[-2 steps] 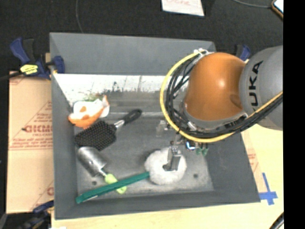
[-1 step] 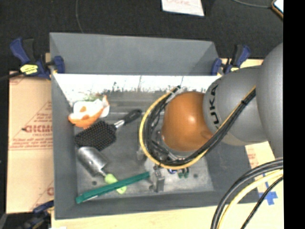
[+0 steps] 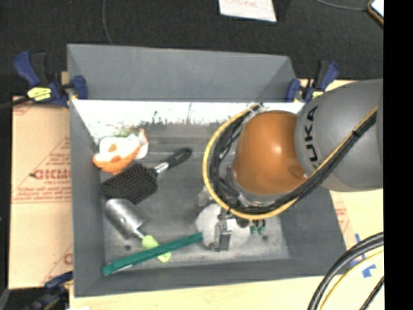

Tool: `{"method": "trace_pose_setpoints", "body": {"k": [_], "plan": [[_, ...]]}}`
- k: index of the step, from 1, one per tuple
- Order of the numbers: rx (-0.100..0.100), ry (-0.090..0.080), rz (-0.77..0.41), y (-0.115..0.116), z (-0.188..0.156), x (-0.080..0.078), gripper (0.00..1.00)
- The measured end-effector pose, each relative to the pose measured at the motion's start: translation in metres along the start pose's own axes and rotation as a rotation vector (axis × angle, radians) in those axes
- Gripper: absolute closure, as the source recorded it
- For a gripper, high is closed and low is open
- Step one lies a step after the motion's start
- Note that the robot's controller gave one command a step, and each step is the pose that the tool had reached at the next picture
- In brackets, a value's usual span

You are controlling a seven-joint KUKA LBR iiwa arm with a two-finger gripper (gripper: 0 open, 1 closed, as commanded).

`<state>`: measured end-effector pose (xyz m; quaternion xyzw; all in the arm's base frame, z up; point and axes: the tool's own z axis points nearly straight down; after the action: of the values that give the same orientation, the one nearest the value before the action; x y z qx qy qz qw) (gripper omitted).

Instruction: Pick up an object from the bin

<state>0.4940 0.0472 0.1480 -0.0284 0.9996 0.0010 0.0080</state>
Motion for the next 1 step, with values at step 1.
{"method": "trace_pose_setpoints", "body": {"k": [1], "plan": [[-0.001, 0.013, -0.215, 0.0087, 0.0481, 0.0019, 0.0]]}}
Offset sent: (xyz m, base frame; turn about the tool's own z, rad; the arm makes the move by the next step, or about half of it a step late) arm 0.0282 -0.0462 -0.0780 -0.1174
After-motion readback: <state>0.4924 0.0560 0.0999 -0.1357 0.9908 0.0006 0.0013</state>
